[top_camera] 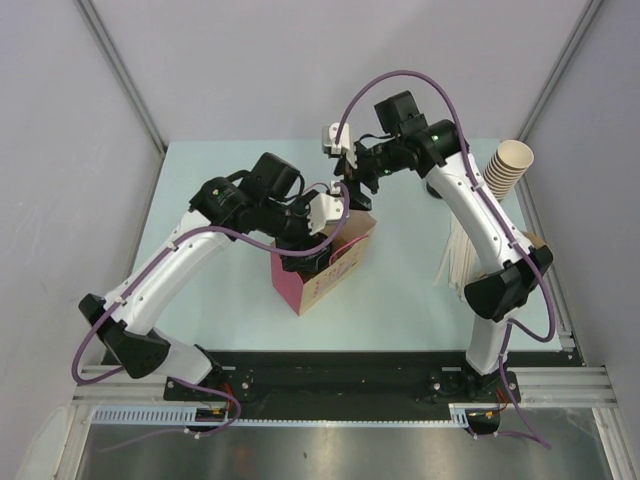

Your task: Pack the takeout coffee

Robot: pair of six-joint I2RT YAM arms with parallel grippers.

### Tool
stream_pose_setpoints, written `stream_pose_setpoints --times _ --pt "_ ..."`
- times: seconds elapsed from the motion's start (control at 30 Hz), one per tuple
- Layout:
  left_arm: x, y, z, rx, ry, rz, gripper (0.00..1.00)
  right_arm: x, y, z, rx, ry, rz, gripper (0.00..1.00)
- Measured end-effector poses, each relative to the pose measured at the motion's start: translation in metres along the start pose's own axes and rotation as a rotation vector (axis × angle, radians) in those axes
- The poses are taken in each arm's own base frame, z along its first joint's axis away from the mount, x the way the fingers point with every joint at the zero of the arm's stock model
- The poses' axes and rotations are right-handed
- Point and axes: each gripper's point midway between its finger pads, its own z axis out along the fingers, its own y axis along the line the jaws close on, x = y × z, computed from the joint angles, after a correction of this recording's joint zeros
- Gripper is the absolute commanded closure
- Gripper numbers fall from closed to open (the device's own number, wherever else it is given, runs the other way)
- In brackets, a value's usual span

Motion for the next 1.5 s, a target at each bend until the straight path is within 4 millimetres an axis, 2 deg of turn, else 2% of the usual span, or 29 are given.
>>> stream_pose_setpoints --times 0.2,0.27,0.3,0.37,0.4,0.43,0.53,0.63,0.8,0.87,1.0,1.17,1.27,1.5 --pt "0.000 0.000 0.000 0.000 0.000 0.000 0.79 -0.004 0.003 0.027 -0.063 -0.029 -0.109 0.21" --pt "0.000 0.000 0.000 0.000 0.000 0.000 0.79 0.002 0.004 0.040 -0.089 -0.020 -0.124 0.31" --pt "0.000 0.000 0.000 -0.001 0.000 0.000 0.80 0.004 0.005 0.047 -0.103 -0.016 -0.132 0.48" --pt "0.000 0.000 0.000 -0.003 0.002 0.000 0.80 0.011 0.004 0.059 -0.122 -0.004 -0.144 0.70" --pt "0.000 0.001 0.000 -0.005 0.003 0.000 0.80 0.016 0.004 0.064 -0.127 0.006 -0.144 0.93" --pt "0.001 0.002 -0.001 -0.010 0.005 0.000 0.80 0.020 0.003 0.068 -0.130 0.018 -0.142 1.00" --pt "0.004 0.005 -0.001 -0.035 0.010 0.003 0.80 0.029 -0.001 0.072 -0.125 0.049 -0.119 1.00" --pt "0.008 0.009 -0.001 -0.072 0.013 0.008 0.80 0.028 -0.007 0.067 -0.087 0.064 -0.081 1.00" --pt "0.009 0.018 -0.004 -0.141 -0.002 0.019 0.80 0.017 -0.023 0.047 0.024 0.047 0.023 1.00" --pt "0.010 0.022 -0.003 -0.165 -0.010 0.026 0.80 0.013 -0.022 0.035 0.065 0.032 0.046 1.00" --pt "0.018 0.025 0.001 -0.197 -0.011 0.043 0.80 0.008 0.002 0.014 0.122 0.031 0.044 1.00" --pt "0.039 0.024 0.007 -0.235 0.005 0.076 0.80 -0.008 0.038 0.010 0.160 0.038 0.020 1.00" --pt "0.052 0.021 0.007 -0.269 0.001 0.113 0.80 -0.006 0.044 0.012 0.192 0.043 0.046 1.00" --pt "0.062 0.017 0.011 -0.357 -0.044 0.210 0.80 0.010 0.057 0.020 0.288 0.071 0.059 1.00"
